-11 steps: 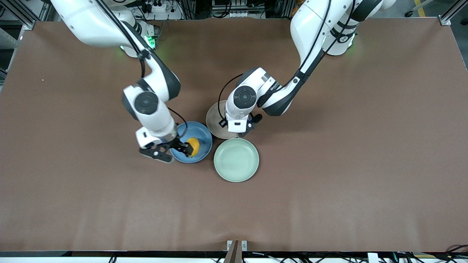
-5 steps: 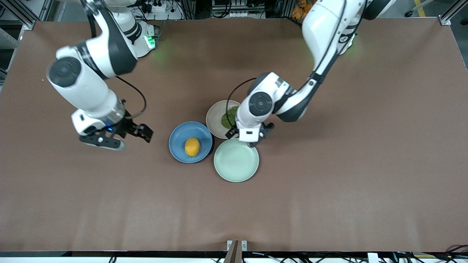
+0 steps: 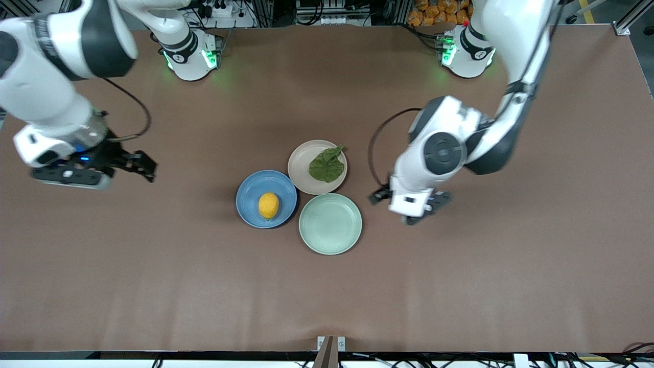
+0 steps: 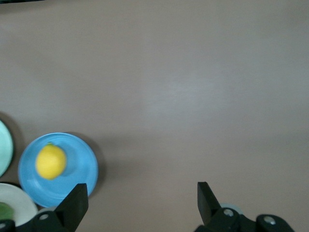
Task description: Place lemon and lettuce in plates
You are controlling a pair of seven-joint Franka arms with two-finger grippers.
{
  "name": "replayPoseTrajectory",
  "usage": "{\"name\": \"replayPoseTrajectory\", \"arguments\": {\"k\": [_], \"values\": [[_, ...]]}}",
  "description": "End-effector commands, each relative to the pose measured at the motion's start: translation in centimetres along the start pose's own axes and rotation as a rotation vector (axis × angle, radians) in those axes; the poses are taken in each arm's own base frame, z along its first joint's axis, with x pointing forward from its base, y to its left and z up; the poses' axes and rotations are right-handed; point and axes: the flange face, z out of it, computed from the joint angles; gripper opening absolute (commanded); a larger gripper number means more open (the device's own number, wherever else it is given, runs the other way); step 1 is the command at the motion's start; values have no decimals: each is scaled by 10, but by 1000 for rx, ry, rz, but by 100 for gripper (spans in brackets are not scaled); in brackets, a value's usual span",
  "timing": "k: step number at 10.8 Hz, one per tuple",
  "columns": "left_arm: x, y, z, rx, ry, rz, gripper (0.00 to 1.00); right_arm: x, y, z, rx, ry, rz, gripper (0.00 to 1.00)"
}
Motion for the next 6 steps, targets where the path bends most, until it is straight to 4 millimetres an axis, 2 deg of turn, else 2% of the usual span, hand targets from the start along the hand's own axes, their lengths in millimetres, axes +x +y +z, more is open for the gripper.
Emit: {"name": "replayPoseTrajectory", "arguments": {"k": [1,4,5,6], "values": [[31,-48,-51,36,80,119,100,-9,28,-21,10,-6,-34,100],[75,-114,-106,26,117,232,100,-21,55,-53,78,-9,-87,100],[97,-146,-120,18,116,257,100,-22,56,-60,96,3,-82,100],[109,-169,-131,18,115,290,100,-20,56,-71,97,22,-80,100]]}}
